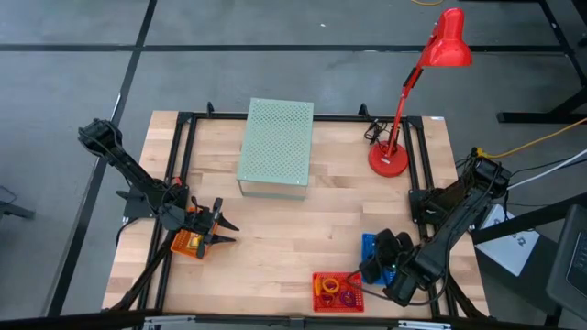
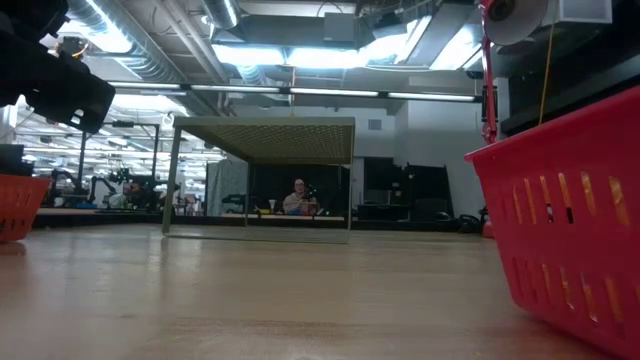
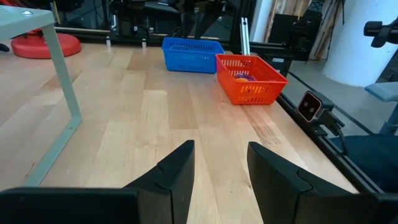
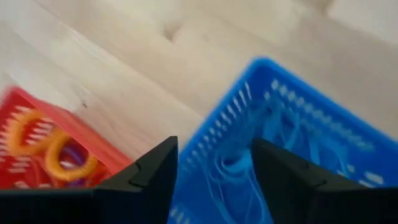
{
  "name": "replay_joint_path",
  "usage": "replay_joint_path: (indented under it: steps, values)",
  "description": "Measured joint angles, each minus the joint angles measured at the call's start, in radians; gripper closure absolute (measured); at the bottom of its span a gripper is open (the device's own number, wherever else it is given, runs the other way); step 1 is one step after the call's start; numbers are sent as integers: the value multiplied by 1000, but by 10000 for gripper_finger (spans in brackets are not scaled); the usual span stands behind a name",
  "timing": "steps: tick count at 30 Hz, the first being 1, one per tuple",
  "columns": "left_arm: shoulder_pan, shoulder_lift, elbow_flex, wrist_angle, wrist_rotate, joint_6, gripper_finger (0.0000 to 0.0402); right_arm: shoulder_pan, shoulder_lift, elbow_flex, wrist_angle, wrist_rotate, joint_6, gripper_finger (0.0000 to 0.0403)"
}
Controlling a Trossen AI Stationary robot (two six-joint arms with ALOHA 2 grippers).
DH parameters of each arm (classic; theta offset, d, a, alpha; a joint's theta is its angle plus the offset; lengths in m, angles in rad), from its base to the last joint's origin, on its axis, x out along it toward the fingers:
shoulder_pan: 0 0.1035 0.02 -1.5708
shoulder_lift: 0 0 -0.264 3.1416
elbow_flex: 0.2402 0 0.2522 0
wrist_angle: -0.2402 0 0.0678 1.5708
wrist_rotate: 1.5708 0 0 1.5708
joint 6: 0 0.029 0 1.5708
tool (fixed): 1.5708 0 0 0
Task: Pick & Place Office Desk Supplies
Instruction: Put the orange bin on the shelf
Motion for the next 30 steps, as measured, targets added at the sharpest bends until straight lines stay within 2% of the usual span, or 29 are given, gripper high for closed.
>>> replay_joint_path:
  steps: [5, 9, 13, 17, 20, 23, 30]
  values:
    - [0, 0, 0, 24, -17, 13, 258, -1, 0, 0, 42, 206, -98, 189]
    - [0, 0, 1, 151, 3, 97, 258, -12, 0, 0, 111, 377, -285, 188]
    - [0, 0, 35, 170, 33, 130, 258, -31, 0, 0, 204, 478, -505, 188]
    - [0, 0, 81, 82, 18, 115, 258, -50, 0, 0, 341, 556, -718, 188]
    - [14, 0, 125, 5, -39, 98, 258, -66, 0, 0, 456, 588, -873, 188]
    - [53, 0, 174, -91, -44, 89, 258, -87, 0, 0, 562, 582, -1005, 188]
    - [120, 45, 282, -229, 21, 96, 258, -156, 0, 0, 744, 462, -1190, 188]
